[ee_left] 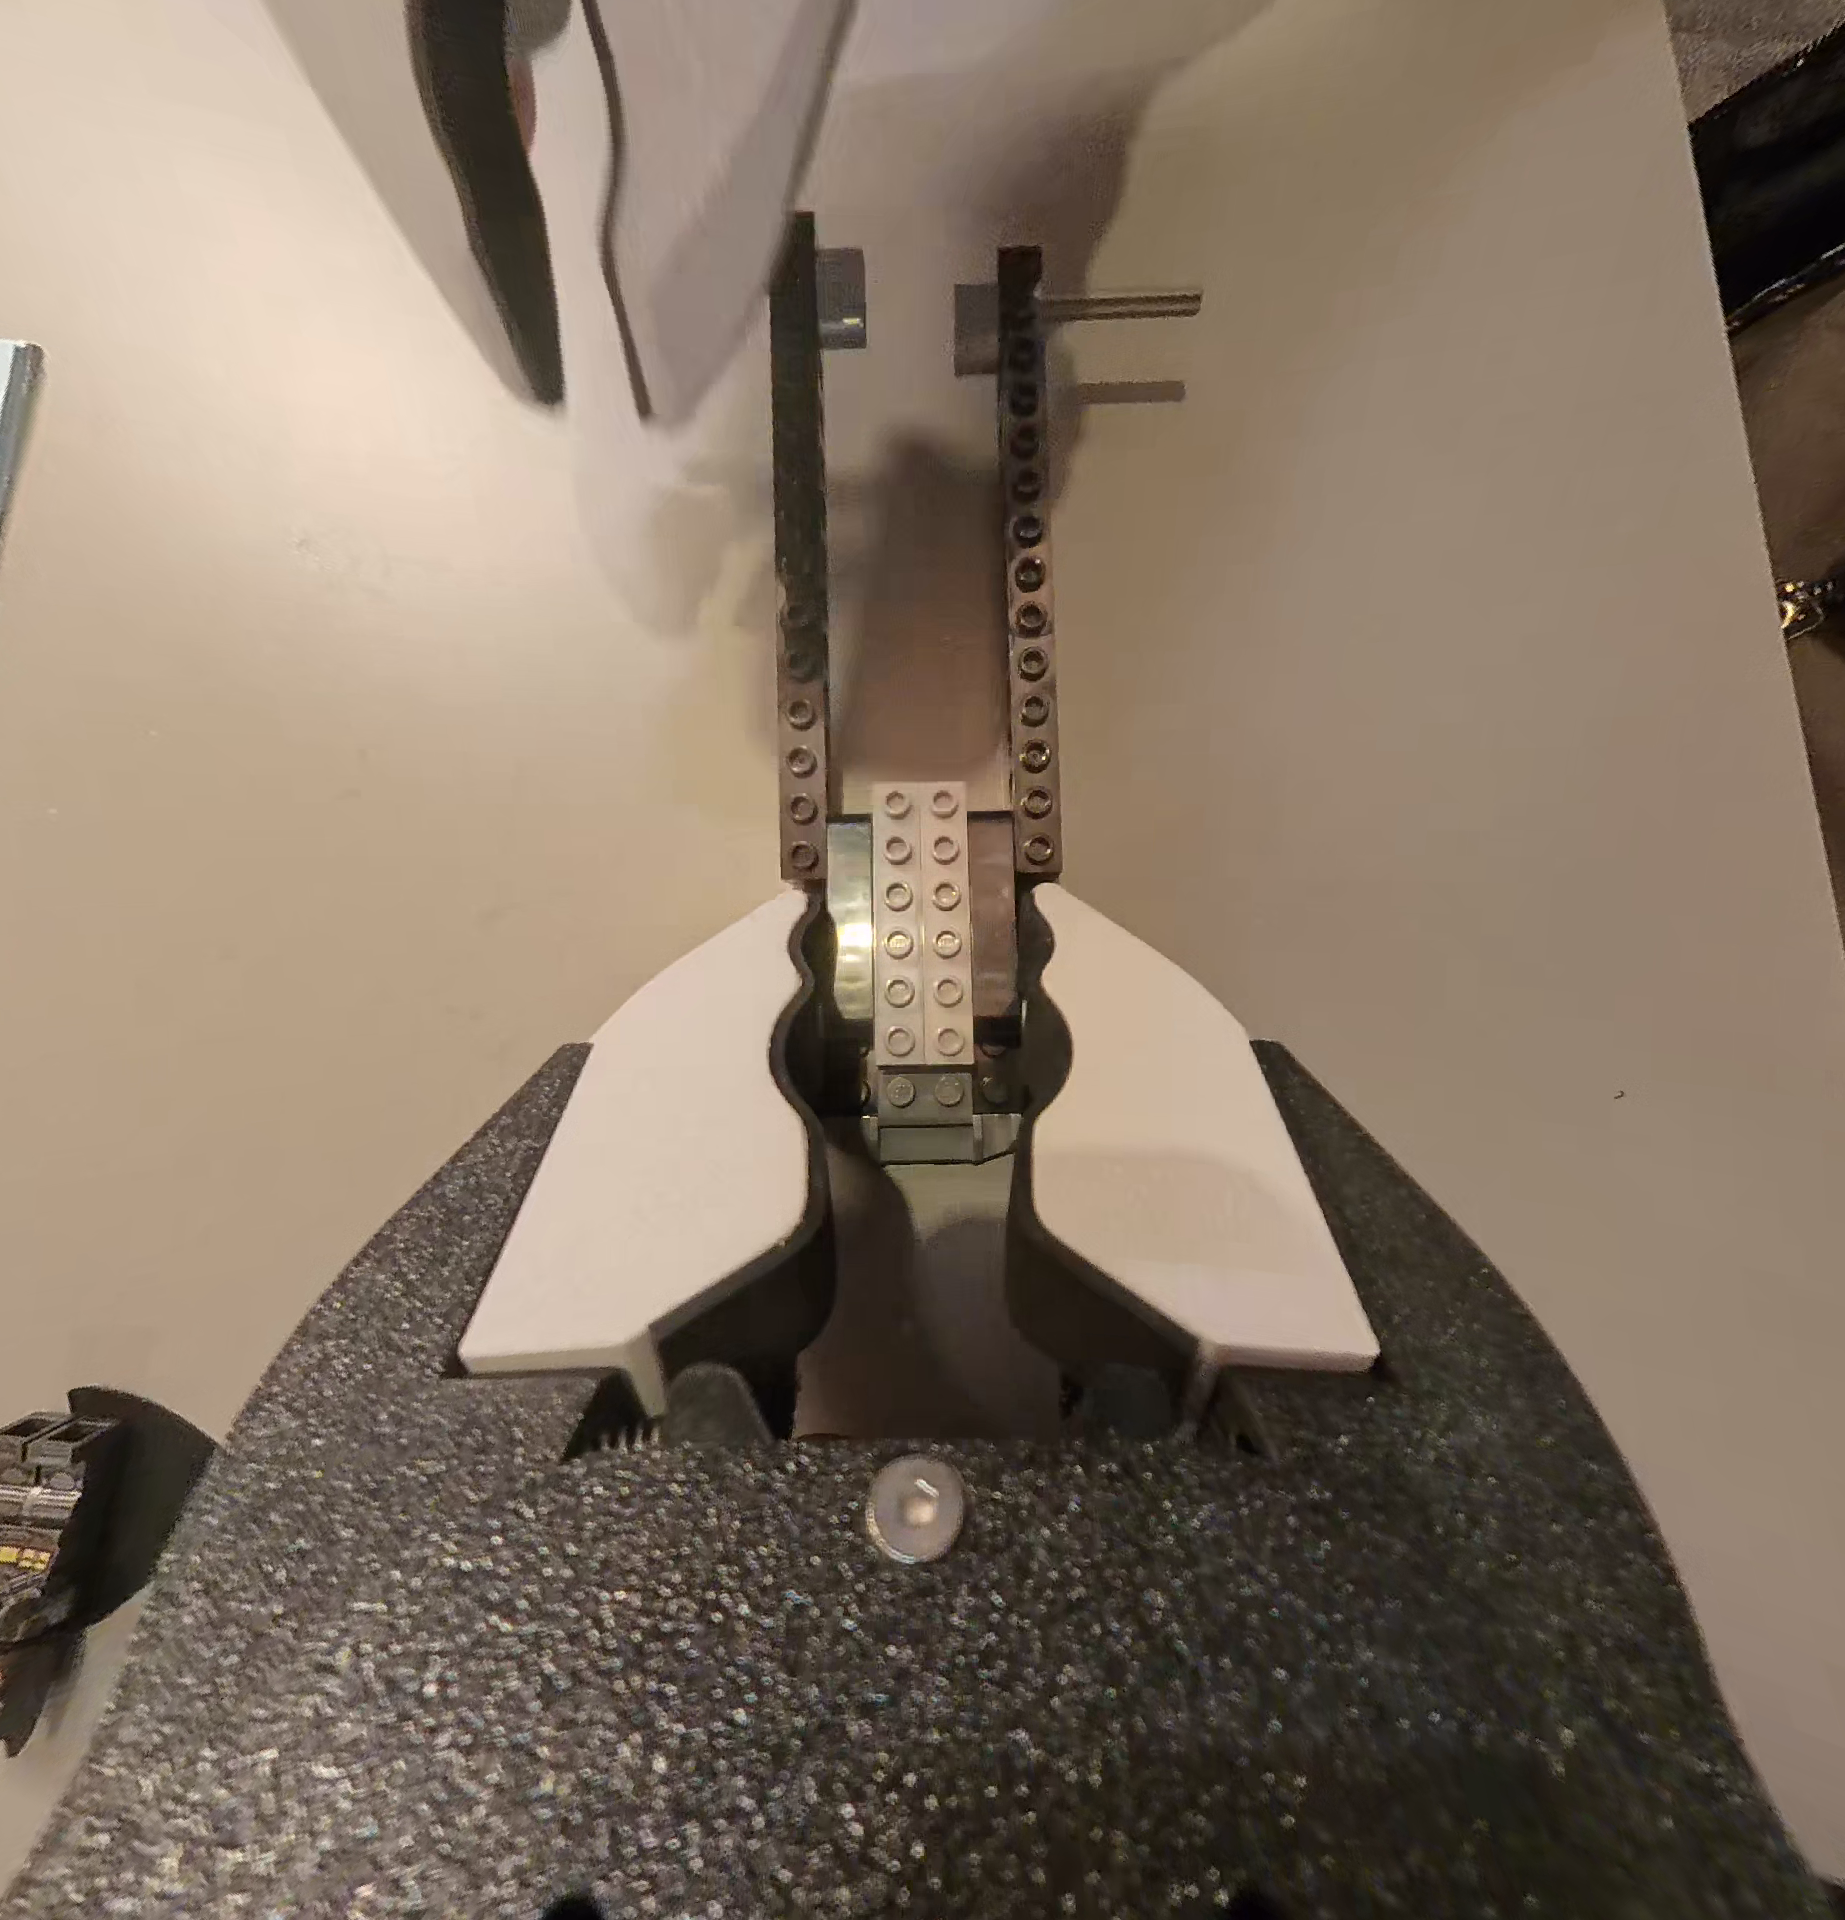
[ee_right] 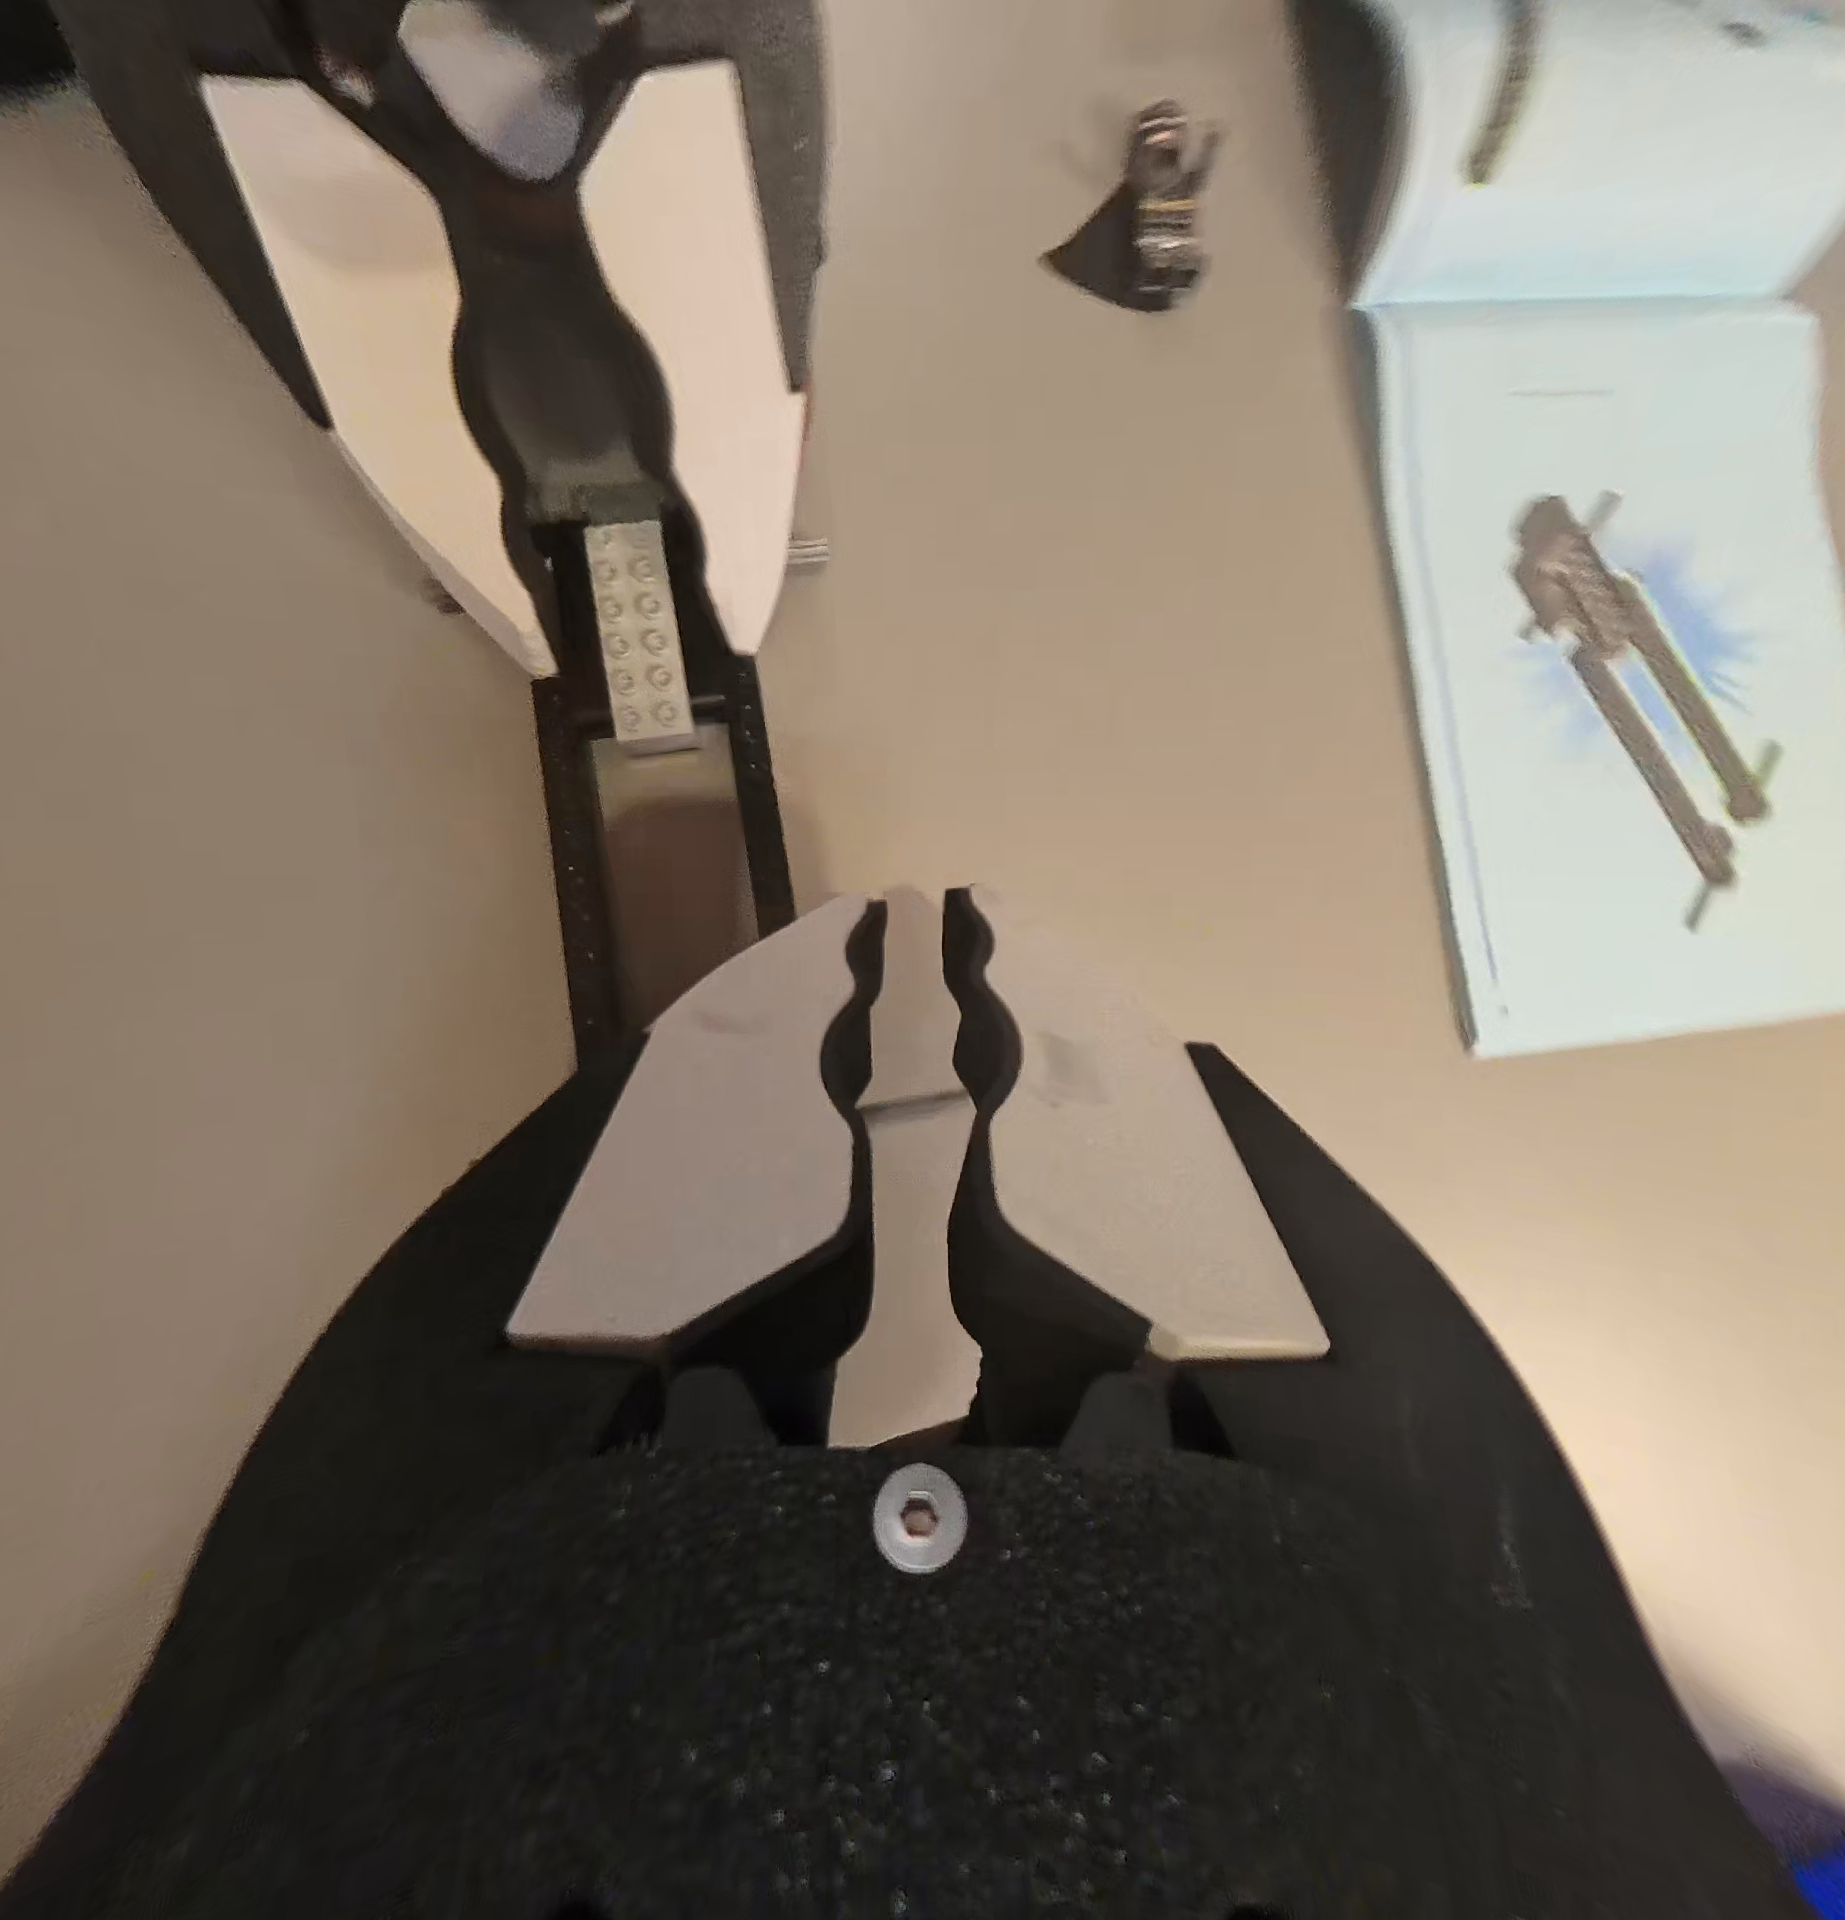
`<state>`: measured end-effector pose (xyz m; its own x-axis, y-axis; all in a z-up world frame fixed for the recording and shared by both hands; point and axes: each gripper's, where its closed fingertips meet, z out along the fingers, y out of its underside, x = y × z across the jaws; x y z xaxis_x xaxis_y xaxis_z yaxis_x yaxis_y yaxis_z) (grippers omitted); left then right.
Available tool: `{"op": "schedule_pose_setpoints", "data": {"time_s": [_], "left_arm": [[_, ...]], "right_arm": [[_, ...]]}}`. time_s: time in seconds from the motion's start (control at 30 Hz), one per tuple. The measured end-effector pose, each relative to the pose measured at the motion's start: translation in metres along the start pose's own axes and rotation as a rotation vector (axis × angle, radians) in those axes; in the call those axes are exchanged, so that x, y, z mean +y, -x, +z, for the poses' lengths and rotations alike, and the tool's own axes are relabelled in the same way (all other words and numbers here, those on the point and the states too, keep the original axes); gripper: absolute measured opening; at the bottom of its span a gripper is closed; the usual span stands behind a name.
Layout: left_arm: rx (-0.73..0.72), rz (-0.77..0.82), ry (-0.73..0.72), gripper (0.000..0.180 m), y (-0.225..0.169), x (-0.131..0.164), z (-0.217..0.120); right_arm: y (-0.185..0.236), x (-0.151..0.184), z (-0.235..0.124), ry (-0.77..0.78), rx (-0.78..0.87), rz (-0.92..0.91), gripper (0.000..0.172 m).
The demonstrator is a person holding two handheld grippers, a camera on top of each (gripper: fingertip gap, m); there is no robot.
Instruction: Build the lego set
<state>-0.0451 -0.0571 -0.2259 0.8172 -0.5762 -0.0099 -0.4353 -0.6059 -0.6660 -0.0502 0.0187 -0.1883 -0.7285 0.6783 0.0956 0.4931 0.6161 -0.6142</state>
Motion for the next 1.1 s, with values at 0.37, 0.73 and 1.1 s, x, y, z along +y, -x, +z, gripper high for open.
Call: {"op": "schedule_pose_setpoints", "data": {"time_s": [0.37,0.73,1.1], "left_arm": [[-0.011,-0.009,-0.032,0.035,0.002,-0.002,0.001],[-0.017,-0.003,-0.031,0.035,0.002,0.000,0.000],[-0.035,0.024,-0.100,0.034,-0.001,-0.010,-0.006]], "right_arm": [[0.013,0.050,-0.007,0.005,0.031,0.110,0.003],[0.023,0.029,-0.025,-0.179,0.027,0.098,0.015],[0.039,0.034,-0.015,-0.179,-0.034,0.070,0.026]]}}
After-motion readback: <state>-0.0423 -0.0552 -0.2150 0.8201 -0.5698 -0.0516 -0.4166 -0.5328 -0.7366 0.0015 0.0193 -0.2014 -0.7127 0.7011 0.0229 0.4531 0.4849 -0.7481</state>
